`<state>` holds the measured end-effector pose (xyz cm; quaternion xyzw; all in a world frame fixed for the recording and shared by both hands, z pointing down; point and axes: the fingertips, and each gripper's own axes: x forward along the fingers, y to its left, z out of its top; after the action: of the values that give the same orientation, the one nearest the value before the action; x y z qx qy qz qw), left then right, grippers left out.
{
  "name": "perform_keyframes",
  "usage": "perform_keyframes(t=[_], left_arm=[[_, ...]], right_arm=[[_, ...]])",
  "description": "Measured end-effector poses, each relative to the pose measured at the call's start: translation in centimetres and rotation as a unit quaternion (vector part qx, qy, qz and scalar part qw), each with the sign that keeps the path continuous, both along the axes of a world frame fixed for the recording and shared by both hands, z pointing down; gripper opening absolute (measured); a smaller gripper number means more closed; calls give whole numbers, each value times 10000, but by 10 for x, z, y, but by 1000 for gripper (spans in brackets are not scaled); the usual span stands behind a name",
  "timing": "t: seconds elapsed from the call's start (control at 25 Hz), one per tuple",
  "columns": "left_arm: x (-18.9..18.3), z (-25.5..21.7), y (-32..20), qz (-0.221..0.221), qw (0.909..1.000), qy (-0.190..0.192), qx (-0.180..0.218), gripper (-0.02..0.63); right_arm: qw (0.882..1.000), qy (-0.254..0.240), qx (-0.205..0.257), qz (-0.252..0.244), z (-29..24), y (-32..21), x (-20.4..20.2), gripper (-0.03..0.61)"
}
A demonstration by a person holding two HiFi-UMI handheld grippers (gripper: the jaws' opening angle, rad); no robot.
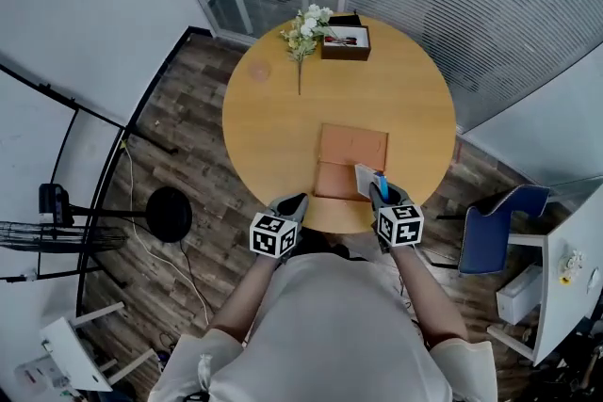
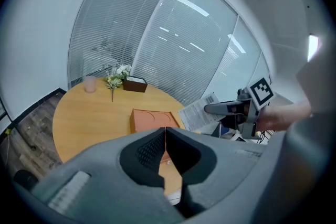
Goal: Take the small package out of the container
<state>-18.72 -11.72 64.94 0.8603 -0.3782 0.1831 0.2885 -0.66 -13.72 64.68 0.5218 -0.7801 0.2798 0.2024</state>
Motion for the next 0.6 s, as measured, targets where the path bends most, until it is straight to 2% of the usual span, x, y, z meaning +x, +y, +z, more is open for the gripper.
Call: perform_keyframes(t=[0.28,0.6], left_arm=[[27,-44,41,-60,9995,141,259,19],[40,-114,55,-60,9953,156,950,20]], right_arm=[[9970,135,755,-124,-60,40,29,49],[9897,132,1418,-108,-119,65,54,51]])
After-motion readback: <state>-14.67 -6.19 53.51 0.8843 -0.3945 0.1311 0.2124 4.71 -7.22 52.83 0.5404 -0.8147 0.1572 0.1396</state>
